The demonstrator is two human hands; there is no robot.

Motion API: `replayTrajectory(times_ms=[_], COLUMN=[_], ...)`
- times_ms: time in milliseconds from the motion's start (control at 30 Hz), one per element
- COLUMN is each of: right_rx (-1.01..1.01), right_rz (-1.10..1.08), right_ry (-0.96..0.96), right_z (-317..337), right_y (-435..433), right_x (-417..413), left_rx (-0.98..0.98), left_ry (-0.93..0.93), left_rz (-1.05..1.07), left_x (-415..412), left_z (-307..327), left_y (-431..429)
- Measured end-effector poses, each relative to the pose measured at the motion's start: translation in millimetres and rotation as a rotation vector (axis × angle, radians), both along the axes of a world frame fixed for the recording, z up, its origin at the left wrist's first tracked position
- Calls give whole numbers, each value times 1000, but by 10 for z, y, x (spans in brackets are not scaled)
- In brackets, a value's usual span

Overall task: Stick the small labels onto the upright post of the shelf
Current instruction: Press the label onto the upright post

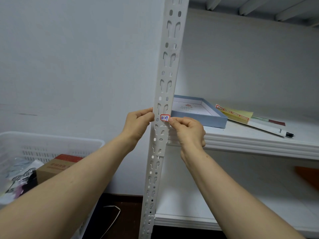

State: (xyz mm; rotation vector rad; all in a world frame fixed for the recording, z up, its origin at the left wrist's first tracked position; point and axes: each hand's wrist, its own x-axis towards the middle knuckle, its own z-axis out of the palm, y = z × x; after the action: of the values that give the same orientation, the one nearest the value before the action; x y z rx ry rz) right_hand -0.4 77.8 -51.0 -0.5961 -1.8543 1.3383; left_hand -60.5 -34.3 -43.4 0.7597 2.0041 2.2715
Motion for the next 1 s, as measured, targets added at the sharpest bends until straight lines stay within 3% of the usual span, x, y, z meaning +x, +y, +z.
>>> replayTrajectory(times_ms=[267, 1000], right_rx=[-1, 82], right_rz=[3, -23], right_ry=[12, -18], right_z=[24, -8], right_y=[-34, 21], right_x=[41, 10], left_rx=[45, 65], left_ry=[69, 73], left_rz=[-67, 34], left_x=[-29, -85], left_z=[-46, -65], left_y=[12, 88])
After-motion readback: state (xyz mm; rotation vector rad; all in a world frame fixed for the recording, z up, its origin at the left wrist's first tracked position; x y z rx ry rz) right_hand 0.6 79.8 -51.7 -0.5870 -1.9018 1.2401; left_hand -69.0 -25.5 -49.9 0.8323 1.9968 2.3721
